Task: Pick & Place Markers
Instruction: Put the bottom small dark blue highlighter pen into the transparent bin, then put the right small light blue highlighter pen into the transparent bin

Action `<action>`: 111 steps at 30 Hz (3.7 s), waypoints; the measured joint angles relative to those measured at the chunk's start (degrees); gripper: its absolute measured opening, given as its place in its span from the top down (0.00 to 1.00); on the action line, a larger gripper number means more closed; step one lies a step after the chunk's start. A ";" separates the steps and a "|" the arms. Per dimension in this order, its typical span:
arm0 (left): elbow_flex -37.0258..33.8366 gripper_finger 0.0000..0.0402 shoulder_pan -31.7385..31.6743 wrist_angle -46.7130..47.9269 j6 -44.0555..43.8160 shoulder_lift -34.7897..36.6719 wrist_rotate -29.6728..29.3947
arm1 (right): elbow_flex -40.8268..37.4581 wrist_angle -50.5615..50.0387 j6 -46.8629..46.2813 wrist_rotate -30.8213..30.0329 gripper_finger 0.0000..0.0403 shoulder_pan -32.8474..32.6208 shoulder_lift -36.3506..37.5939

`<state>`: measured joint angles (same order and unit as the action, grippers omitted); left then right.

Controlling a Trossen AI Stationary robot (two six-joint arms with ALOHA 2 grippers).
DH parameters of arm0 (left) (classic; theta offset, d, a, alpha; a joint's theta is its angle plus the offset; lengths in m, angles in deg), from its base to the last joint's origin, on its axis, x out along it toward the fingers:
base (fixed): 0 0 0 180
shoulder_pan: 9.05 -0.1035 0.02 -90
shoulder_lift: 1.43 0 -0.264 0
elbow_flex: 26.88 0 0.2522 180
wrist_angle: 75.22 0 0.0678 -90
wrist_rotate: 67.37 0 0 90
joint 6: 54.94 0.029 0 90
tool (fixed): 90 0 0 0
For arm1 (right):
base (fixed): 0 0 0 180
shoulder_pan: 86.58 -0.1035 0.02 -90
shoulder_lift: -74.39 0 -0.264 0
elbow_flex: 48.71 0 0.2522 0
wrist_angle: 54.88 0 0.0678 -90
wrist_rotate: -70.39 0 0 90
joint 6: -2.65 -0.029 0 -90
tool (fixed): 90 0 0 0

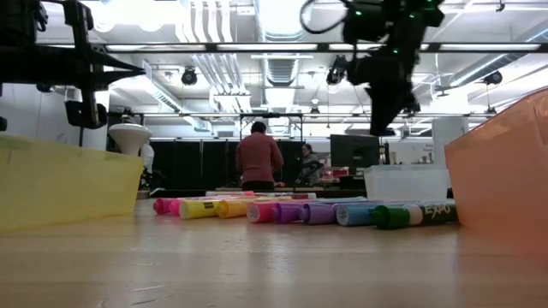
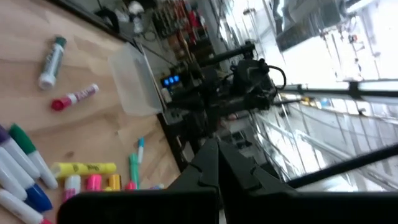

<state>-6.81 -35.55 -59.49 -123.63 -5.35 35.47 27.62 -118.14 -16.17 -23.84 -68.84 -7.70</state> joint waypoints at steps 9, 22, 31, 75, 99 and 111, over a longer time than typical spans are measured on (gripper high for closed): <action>0.00 1.00 0.00 0.06 -1.06 0.00 -7.70 | -7.01 0.29 -8.44 3.90 0.90 15.04 4.53; 0.00 1.00 0.00 0.20 -1.40 0.00 -12.97 | -9.14 6.26 -2.08 4.72 0.79 18.52 -5.12; 0.00 1.00 0.04 0.35 -3.09 0.00 -12.96 | -7.72 6.38 2.68 5.92 0.58 18.40 -3.95; 0.00 1.00 0.04 0.24 -5.26 0.02 -7.47 | -8.04 6.77 28.34 16.06 0.66 -8.62 1.25; -0.02 1.00 0.00 2.11 -5.24 -0.09 -7.57 | -14.43 18.12 33.47 13.02 0.66 -8.92 -12.51; 0.00 1.00 0.03 2.15 -5.28 -0.09 -7.55 | -4.65 10.36 29.37 9.54 0.94 -9.87 -19.11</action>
<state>-6.81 -35.52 -57.34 -128.91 -5.44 27.92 22.97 -107.78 13.20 -14.30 -78.70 -26.81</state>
